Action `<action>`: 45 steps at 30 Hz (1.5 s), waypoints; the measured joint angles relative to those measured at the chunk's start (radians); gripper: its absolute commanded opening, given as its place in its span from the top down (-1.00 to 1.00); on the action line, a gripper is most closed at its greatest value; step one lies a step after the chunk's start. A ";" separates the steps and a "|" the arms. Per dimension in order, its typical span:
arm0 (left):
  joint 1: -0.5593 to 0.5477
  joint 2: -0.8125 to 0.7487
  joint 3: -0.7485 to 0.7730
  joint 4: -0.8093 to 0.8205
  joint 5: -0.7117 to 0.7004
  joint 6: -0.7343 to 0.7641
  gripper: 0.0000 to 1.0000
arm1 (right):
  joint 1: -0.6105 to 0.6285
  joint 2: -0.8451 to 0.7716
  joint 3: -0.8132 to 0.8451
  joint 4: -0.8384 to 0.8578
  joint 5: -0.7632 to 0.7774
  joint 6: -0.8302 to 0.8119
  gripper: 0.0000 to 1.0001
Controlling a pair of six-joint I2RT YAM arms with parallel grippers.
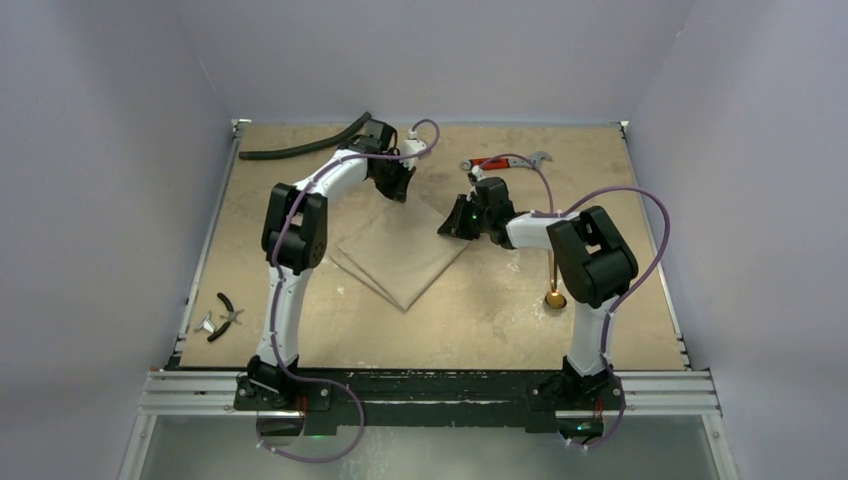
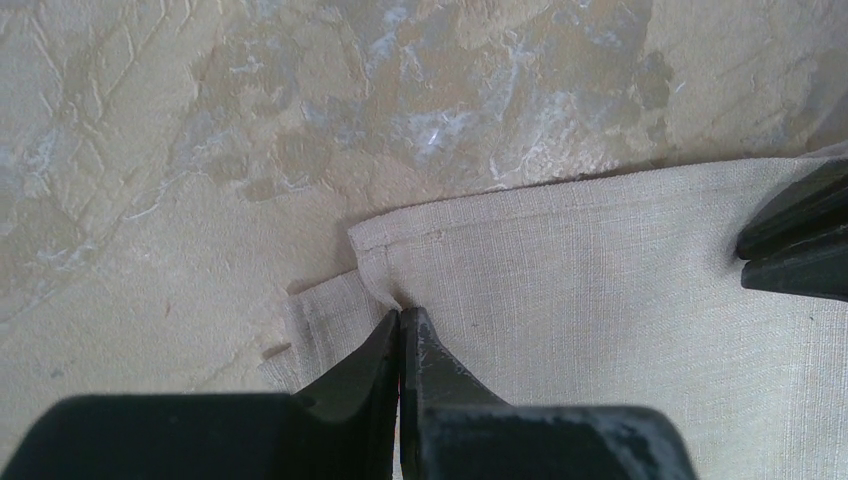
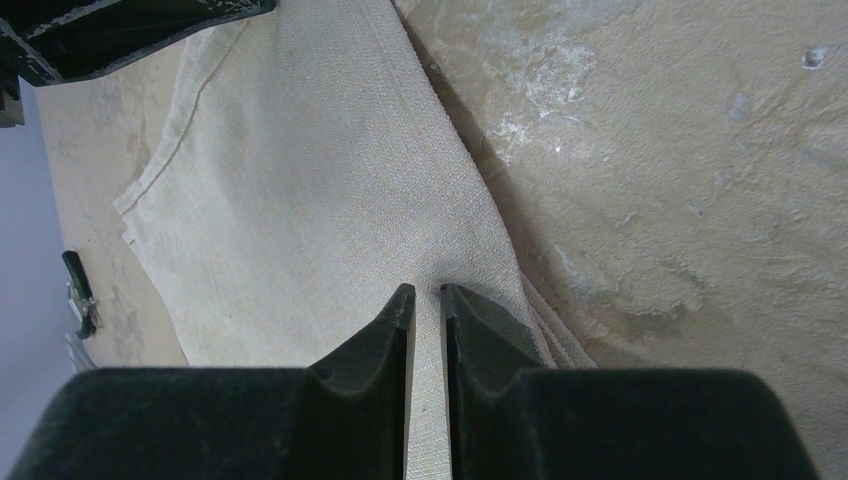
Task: Fold the napkin into a case and place the utensils inside
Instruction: Fold the top corner of the square-folded napkin at the center of the board.
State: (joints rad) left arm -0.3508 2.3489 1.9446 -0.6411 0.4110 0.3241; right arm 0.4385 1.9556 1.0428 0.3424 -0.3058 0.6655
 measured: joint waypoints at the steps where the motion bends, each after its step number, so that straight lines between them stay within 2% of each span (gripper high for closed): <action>1: -0.001 -0.005 -0.008 0.008 -0.004 0.000 1.00 | 0.000 0.000 0.000 0.000 0.000 0.000 0.65; 14: -0.029 -0.185 -0.148 0.080 -0.053 0.031 1.00 | 0.000 0.000 0.000 0.000 0.000 -0.001 0.64; 26: -0.095 -0.368 -0.396 0.103 -0.046 0.108 1.00 | 0.000 -0.001 0.000 0.000 -0.005 0.000 0.59; 34: -0.121 -0.469 -0.510 0.127 -0.032 0.116 1.00 | 0.000 -0.080 -0.018 -0.061 -0.021 0.001 0.31; 40: -0.123 -0.534 -0.568 0.136 -0.018 0.143 1.00 | 0.000 -0.230 -0.037 -0.106 -0.024 0.012 -0.18; 45: -0.138 -0.560 -0.608 0.124 -0.001 0.167 1.00 | -0.001 -0.306 -0.056 -0.132 -0.020 0.020 -0.12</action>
State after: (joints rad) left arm -0.4889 1.7893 1.3365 -0.5171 0.4103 0.4915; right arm 0.4377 1.6497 0.9863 0.2100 -0.3260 0.6857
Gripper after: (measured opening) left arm 0.004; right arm 0.583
